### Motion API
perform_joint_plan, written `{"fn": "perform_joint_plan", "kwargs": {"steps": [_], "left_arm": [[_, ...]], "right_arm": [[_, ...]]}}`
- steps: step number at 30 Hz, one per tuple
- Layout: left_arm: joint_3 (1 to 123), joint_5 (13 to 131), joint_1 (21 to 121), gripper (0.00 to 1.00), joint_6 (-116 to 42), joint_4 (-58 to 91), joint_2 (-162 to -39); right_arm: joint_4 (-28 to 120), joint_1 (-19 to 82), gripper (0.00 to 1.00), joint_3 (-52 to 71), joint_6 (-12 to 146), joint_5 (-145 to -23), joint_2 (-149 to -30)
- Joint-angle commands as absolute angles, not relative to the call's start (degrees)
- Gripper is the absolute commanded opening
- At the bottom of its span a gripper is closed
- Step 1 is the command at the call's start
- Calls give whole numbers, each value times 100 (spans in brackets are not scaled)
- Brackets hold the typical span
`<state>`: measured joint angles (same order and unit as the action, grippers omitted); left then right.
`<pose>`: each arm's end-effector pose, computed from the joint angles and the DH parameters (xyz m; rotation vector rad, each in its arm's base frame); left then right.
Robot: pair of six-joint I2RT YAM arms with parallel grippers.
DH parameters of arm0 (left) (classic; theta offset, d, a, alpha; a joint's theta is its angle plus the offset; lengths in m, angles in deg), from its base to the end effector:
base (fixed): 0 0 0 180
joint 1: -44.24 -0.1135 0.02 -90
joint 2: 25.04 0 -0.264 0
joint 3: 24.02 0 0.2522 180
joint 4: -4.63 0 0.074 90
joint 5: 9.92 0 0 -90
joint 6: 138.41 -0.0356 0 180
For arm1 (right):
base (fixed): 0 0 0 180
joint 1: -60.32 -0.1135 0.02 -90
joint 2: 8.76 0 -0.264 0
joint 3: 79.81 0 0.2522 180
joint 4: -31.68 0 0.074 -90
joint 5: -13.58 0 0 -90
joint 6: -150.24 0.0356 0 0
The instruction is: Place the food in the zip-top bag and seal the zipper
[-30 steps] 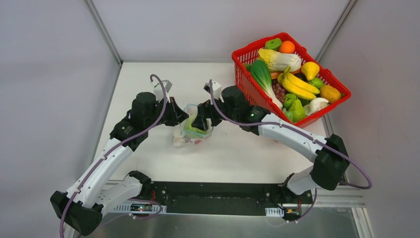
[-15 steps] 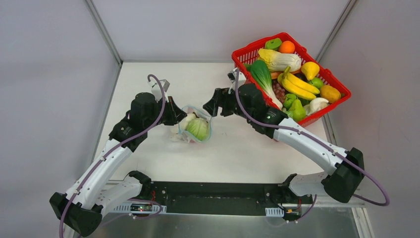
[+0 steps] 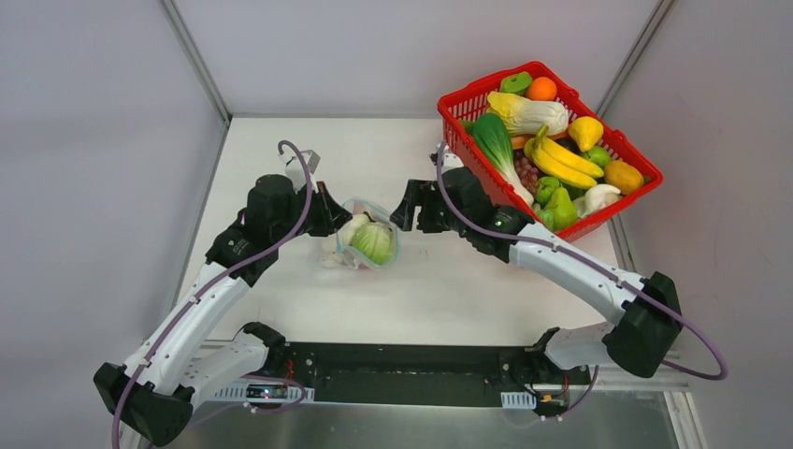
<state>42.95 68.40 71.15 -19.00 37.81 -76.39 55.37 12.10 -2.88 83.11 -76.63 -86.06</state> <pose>0.1767 -0.0978 0.3547 0.1040 1.9612 -0.8536 0.2093 0.2344 0.3247 -0.4592 2.0307 0.7882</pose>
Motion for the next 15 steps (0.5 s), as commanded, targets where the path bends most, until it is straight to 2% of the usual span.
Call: {"fn": "perform_joint_plan", "kwargs": {"steps": [1,6,9,11,13,15], "left_arm": [[4375,6884,7105,0,-1866,3597,-7567],[4314,6896,7104,0,-1870,3592,-7547],[4332,6887,7104,0,-1879,3605,-7556],[4316,6900,7104,0,-1875,3599,-7558],[4310,6886,7104,0,-1855,3557,-7570],[4330,6820,7104,0,-1853,3545,-7604]], "right_arm": [[6003,1204,76,246,7777,-6448,-8320],[5533,1339,81,74,6890,-5466,-7483],[5547,1703,78,108,6592,-5141,-7183],[5615,2059,72,186,6514,-5004,-7014],[5704,2611,67,292,6458,-5130,-6930],[6016,3300,66,541,6551,-5589,-6928]]}}
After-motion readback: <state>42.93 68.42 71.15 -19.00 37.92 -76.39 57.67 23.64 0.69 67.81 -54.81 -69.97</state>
